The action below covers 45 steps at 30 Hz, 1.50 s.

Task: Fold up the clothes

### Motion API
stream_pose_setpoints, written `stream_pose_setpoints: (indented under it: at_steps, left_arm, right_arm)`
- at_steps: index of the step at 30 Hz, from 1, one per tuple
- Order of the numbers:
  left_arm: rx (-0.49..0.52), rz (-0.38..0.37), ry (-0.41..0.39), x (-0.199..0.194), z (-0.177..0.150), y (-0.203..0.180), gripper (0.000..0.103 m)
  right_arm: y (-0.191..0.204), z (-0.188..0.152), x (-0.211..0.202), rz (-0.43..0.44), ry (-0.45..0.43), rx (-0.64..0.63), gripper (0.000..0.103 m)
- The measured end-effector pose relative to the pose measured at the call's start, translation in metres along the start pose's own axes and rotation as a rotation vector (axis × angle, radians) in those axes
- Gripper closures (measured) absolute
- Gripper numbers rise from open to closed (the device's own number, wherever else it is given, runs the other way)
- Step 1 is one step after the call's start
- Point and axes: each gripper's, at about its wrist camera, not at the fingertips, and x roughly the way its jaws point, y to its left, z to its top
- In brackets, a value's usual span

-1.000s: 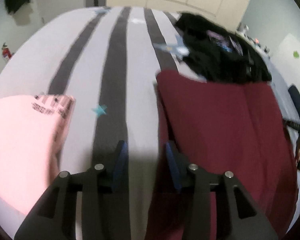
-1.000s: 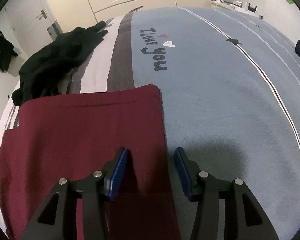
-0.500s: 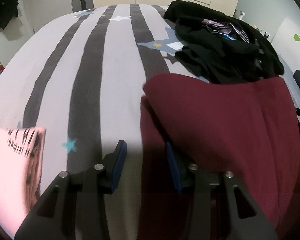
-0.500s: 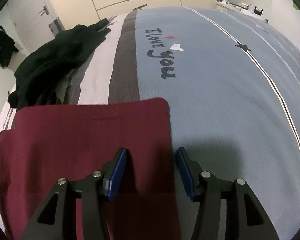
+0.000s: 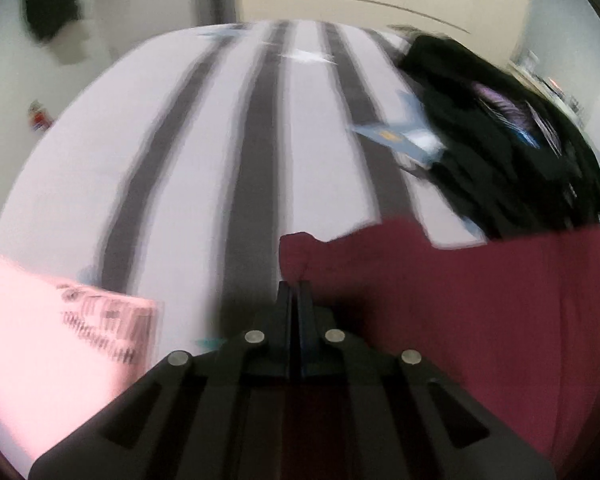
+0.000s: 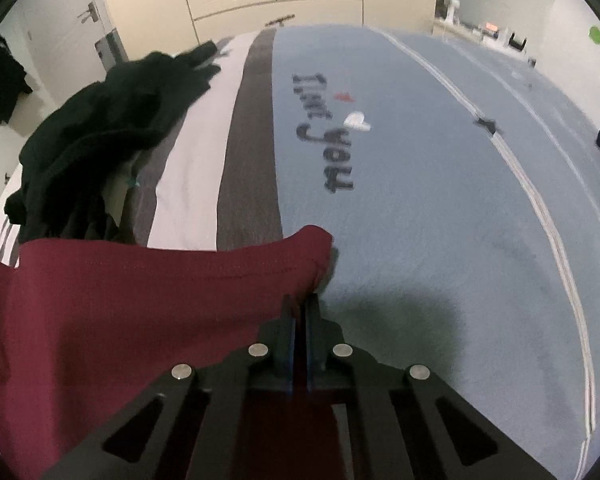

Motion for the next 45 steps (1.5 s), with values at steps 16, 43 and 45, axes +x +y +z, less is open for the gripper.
stream_pose_setpoints:
  at_steps: [16, 43, 45]
  left_arm:
    - [0.112, 0.081, 0.035, 0.018, 0.001, 0.009, 0.101]
    - [0.068, -0.141, -0.049, -0.136, -0.084, 0.042, 0.065]
    - [0.070, -0.165, -0.013, -0.148, -0.115, 0.039, 0.065]
  right_arm:
    - [-0.006, -0.002, 0.007, -0.020, 0.010, 0.010, 0.098]
    - [0.030, -0.126, -0.131, 0.150, -0.017, -0.105, 0.082]
    - [0.031, -0.165, -0.148, 0.158, 0.000, -0.103, 0.082]
